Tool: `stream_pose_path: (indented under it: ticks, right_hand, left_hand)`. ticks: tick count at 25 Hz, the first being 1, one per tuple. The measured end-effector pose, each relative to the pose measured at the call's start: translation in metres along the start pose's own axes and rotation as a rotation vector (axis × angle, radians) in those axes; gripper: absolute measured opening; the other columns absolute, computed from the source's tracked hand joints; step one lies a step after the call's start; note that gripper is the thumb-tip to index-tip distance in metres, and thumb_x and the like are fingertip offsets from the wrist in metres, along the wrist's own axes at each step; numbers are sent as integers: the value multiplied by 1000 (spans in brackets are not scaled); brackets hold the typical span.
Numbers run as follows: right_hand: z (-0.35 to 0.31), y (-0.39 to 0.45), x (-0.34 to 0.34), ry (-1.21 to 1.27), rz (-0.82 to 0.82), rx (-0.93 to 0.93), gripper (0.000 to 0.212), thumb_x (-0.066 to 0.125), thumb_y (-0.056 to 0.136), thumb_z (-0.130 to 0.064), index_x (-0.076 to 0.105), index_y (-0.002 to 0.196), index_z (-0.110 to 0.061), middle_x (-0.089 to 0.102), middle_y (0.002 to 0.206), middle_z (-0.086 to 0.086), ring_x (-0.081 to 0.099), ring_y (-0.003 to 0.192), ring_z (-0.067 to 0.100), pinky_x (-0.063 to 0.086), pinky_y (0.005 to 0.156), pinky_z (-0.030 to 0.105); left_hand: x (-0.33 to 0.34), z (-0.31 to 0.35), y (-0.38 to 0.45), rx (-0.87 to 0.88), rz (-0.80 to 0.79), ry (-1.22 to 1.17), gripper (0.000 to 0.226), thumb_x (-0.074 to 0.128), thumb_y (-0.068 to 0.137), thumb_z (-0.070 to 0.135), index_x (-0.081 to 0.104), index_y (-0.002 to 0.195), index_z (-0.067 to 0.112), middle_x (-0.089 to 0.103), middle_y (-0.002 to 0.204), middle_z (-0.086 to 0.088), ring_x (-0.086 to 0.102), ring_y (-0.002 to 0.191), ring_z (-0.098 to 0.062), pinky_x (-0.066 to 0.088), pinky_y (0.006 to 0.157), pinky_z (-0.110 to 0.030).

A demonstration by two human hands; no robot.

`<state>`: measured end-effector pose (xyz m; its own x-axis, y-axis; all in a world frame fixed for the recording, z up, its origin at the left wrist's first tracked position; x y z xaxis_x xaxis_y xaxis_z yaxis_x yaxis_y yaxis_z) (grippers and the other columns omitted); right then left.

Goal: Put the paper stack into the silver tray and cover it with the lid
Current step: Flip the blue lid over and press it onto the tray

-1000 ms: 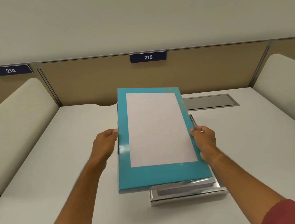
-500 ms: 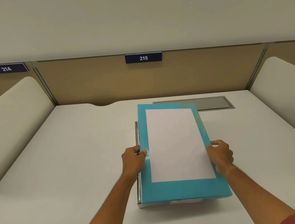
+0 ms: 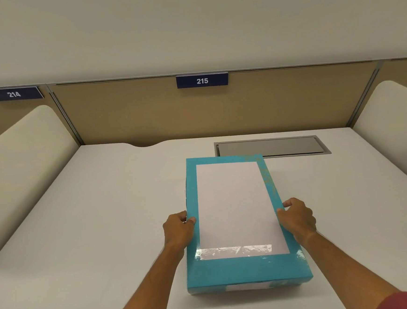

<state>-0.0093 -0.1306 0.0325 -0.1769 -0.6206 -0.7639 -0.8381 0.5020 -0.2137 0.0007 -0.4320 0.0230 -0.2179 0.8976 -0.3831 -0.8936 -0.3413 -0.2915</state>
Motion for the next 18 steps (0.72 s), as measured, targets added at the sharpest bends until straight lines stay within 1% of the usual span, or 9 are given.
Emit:
stream_pose_path:
  ticks: [4,7,8,9,10,11,13,15,18]
  right_hand:
    - [-3,4,0,-70,-8,-19,24,64,88,-34,56,105,-18,68,111,8,59,76,23,35,49,22]
    - [-2,7,1,-113,-21,-48,27,63,89,-36,55,108,-18,68,113,8,58,76,23,39,53,24]
    - [-1,8,1,-121,-27,-60,29,63,89,-36,55,111,-19,69,114,8,59,76,23,41,55,25]
    - [-1,9,2,-133,-36,-75,32,62,90,-36,55,116,-20,69,114,8,60,77,24,44,57,26]
    - [-1,10,3,-151,-49,-90,36,61,90,-36,55,123,-22,69,115,8,61,79,25,46,61,27]
    - [-2,11,3,-172,-66,-101,41,61,90,-36,53,128,-24,69,116,8,63,83,26,48,66,30]
    - [-3,15,2,-210,-100,-122,47,61,89,-35,51,134,-25,67,121,8,66,93,29,52,73,34]
    - [-5,20,2,-244,-133,-142,48,62,89,-35,51,134,-23,65,125,9,66,96,30,57,81,39]
    - [-5,25,3,-293,-163,-145,44,63,88,-35,52,129,-22,64,124,9,61,85,25,56,79,38]
  left_hand:
    - [5,-10,4,-36,-14,32,5,60,92,18,63,90,21,63,83,6,59,78,-19,46,73,-28]
    - [6,-11,9,-52,-23,66,12,60,92,17,69,83,19,64,80,4,61,82,-25,52,76,-32]
    - [6,-10,9,-54,-37,86,11,60,92,18,71,95,17,66,87,1,60,83,-25,54,81,-34]
    - [7,-9,11,-55,-53,126,23,60,92,20,67,114,16,66,98,-3,59,86,-24,53,85,-36]
    - [8,-9,13,-56,-72,170,40,60,93,22,56,132,16,65,112,-8,59,92,-24,52,91,-38]
    - [8,-8,15,-61,-91,209,50,60,93,23,47,141,18,62,124,-11,59,98,-26,50,95,-40]
    - [8,-5,20,-57,-109,257,56,60,92,24,41,145,20,56,135,-13,60,110,-30,49,99,-42]
    - [9,-4,24,-64,-125,288,57,62,91,24,41,145,18,53,139,-13,58,115,-32,48,100,-44]
    - [11,-6,31,-86,-152,336,60,63,90,25,40,145,16,51,142,-12,56,118,-32,46,103,-44]
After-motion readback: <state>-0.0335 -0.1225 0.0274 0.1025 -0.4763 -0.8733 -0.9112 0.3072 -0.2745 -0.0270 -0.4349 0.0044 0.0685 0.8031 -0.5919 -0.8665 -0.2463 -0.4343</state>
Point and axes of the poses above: each hand's wrist, its own y-axis towards the middle knuckle, its own x-axis out of the palm, z = x × y, the point moved 2 cm from there along y, towards the middle knuckle
